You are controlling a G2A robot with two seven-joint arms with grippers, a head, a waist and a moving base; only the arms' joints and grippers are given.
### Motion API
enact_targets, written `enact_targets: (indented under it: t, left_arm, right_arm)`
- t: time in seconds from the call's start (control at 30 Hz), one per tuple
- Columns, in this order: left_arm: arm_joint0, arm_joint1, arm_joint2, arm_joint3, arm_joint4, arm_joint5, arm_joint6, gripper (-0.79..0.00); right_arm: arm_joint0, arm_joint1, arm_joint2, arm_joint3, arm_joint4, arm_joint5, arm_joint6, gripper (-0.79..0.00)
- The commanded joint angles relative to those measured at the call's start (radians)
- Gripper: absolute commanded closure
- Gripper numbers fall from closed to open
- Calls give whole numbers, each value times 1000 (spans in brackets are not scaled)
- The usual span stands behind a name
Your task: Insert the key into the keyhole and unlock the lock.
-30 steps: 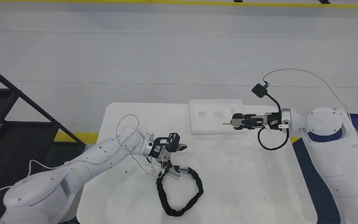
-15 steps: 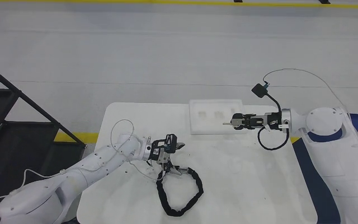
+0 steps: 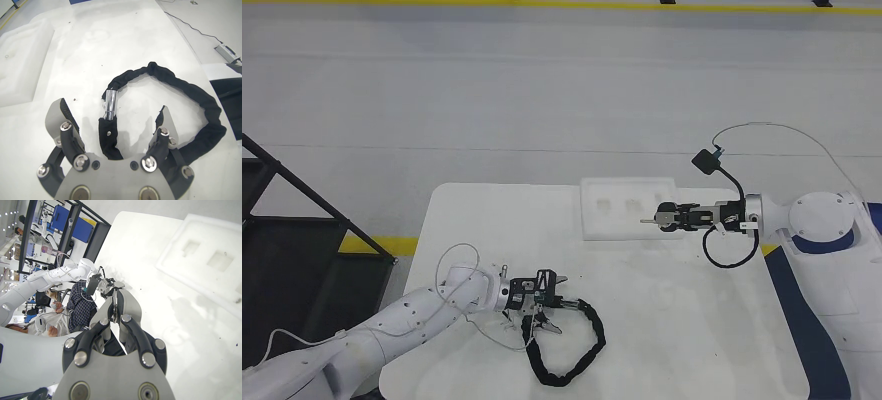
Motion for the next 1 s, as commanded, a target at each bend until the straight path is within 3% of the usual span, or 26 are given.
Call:
enact_targets:
  t: [0.0,0.33,0.37,0.6,0.77,0.93,0.97]
  left_arm:
    - [1,-4,-3,-5,11,5,-14,-785]
    - [5,-37,-15,25,52,4,-31,-782]
    - [5,-41,-16,32,51,4,-29,-730]
    - [6,-70,-20,83,62,-4,-31,-653]
    - [6,-85,-28,107,75,-4,-25,-385]
    - [8,-93,-38,119,90,-4,-25,-185]
    - [9,-96,-40,121,93,-9,-26,-25]
  right_arm:
    - [0,0,0,0,0,0,0,0]
    - [0,0,0,0,0,0,0,0]
    - [0,0,0,0,0,0,0,0]
    - [0,0,0,0,0,0,0,0]
    - [0,0,0,0,0,0,0,0]
    - [0,0,0,0,0,0,0,0]
    - [0,0,0,0,0,0,0,0]
